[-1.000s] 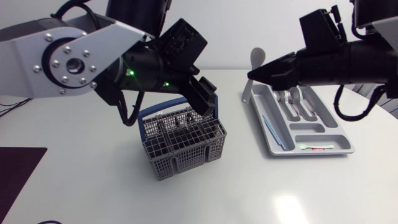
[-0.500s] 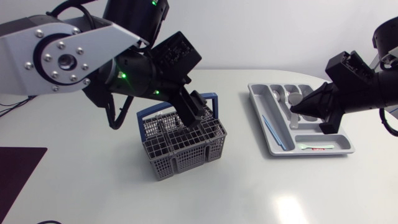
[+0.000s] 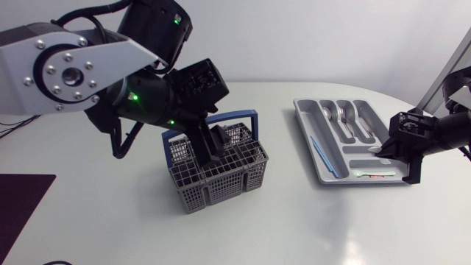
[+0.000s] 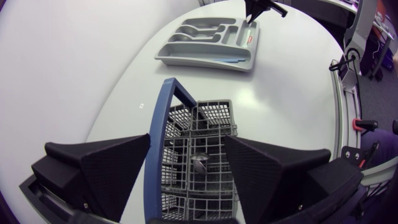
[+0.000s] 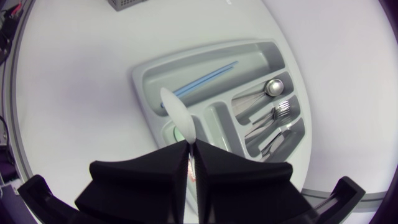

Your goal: Unload the cutlery basket into the drawer organizer.

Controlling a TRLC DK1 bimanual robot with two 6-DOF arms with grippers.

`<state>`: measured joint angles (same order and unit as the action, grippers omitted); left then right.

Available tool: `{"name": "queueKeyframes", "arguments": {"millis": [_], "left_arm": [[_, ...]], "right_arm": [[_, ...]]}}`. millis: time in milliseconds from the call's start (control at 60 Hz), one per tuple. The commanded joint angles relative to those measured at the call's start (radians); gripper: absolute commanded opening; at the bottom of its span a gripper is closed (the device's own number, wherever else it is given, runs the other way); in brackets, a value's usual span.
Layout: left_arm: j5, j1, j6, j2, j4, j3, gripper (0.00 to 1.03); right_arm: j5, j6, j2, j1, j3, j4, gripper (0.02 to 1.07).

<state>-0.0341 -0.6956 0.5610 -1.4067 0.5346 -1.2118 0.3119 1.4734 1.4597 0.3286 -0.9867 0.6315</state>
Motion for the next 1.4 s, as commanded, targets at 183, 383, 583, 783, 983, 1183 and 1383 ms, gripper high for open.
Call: {"name": "queueKeyframes", "arguments": {"millis": [183, 383, 583, 783, 983, 1183, 1383], "left_arm": [[-0.018, 0.007, 0.060, 0.014, 0.031, 0.029, 0.97], [-0.023, 0.008, 0.074, 0.018, 0.045, 0.032, 0.97], [-0.029, 0.008, 0.076, 0.020, 0.047, 0.046, 0.97], [-0.030, 0.007, 0.079, 0.020, 0.047, 0.051, 0.97], [-0.036, 0.007, 0.108, 0.025, 0.054, 0.060, 0.97], [-0.055, -0.008, 0.169, 0.040, 0.077, 0.067, 0.97], [-0.016, -0.058, 0.266, 0.035, 0.077, 0.080, 0.97]], "right_arm": [[-0.175, 0.179, 0.128, -0.030, 0.046, -0.154, 0.11], [-0.281, 0.235, 0.238, -0.060, 0.000, -0.167, 0.12], [-0.358, 0.269, 0.292, -0.097, 0.019, -0.251, 0.24], [-0.356, 0.266, 0.292, -0.100, 0.029, -0.378, 0.60], [-0.295, 0.194, 0.205, -0.099, 0.028, -0.391, 0.78], [-0.181, 0.073, 0.047, -0.109, 0.051, -0.280, 0.87], [-0.050, -0.018, -0.108, -0.112, 0.145, -0.236, 0.89]]}}
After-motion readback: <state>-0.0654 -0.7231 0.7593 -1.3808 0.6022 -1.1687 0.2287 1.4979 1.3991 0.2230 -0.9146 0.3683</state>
